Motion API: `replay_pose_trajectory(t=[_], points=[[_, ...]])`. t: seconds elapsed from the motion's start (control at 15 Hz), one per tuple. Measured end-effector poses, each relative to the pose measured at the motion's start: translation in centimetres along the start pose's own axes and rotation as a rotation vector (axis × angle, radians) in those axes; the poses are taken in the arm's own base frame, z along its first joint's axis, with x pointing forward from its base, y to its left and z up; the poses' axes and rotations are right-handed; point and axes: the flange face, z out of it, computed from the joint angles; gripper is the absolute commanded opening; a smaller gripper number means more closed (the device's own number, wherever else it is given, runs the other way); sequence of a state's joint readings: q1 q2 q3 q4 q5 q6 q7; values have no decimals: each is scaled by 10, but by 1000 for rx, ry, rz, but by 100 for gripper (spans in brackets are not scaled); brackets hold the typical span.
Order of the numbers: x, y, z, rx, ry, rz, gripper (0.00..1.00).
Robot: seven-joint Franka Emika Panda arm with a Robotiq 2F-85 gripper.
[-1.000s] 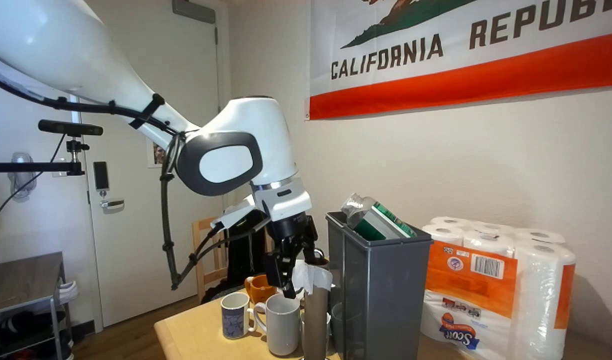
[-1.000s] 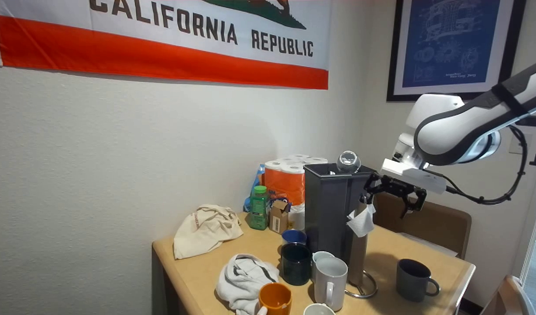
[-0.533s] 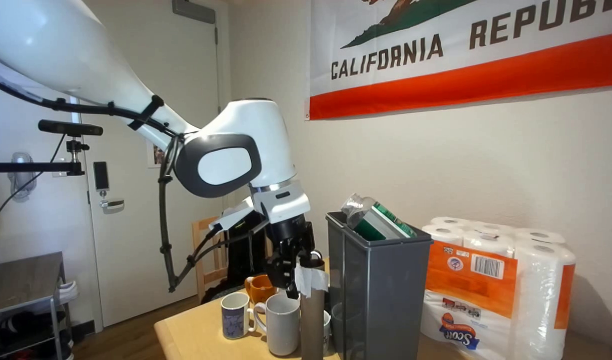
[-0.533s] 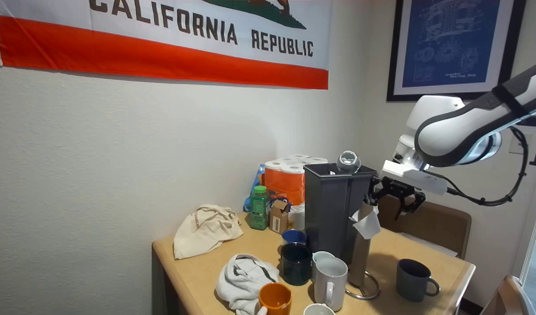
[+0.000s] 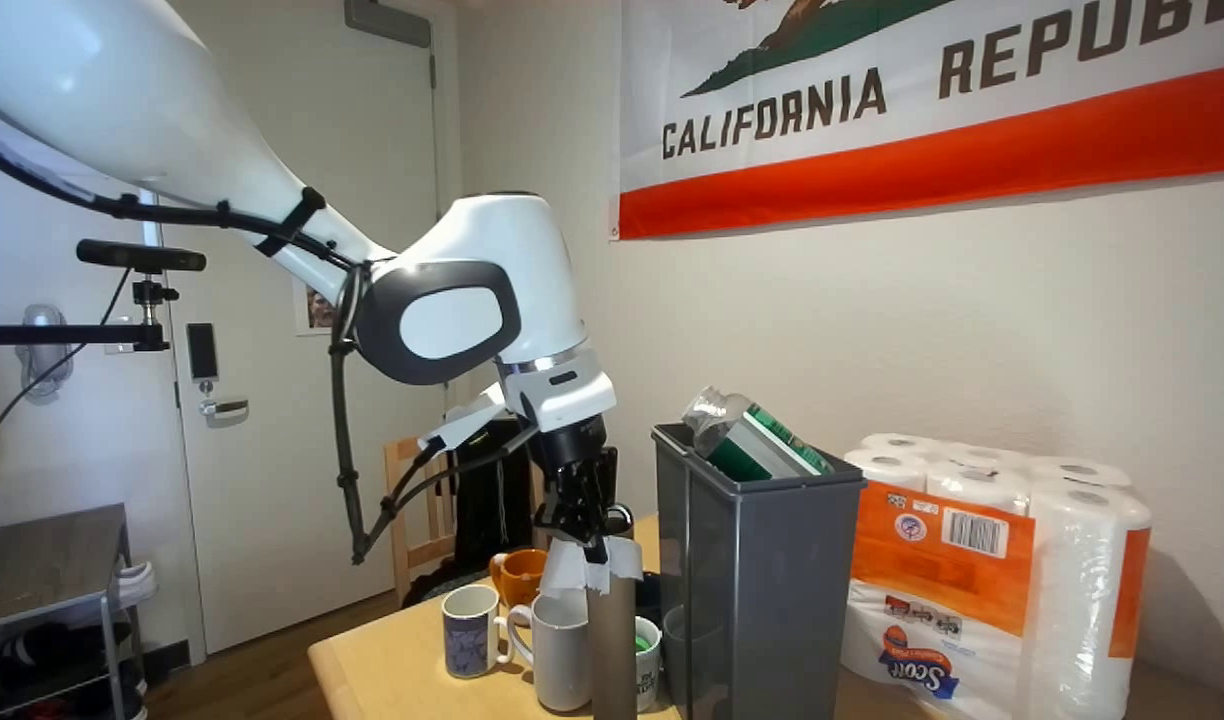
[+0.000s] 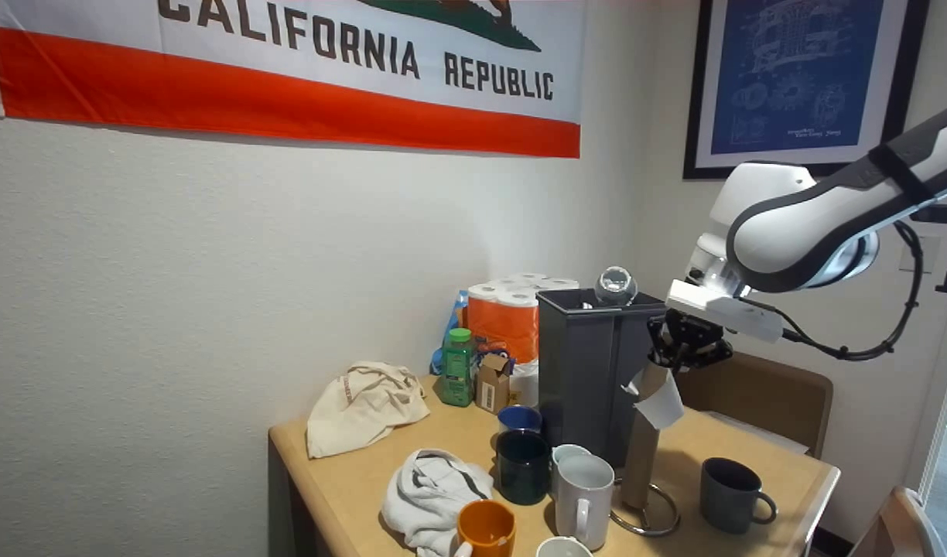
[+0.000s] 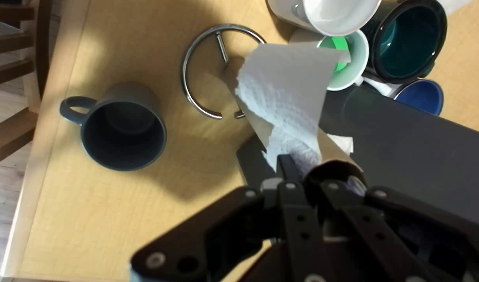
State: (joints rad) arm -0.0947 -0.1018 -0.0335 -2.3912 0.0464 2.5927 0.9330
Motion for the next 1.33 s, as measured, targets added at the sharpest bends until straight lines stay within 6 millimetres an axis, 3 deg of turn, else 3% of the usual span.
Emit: replay_pose_trajectory(t=[0.4, 0.73, 1.0, 1.33], points=[[2, -14, -12, 22, 16, -17, 1], [10, -33, -35, -3, 9, -49, 1], [16, -50, -69, -66, -44, -130, 1], [23, -72, -130, -140, -74, -229, 1]])
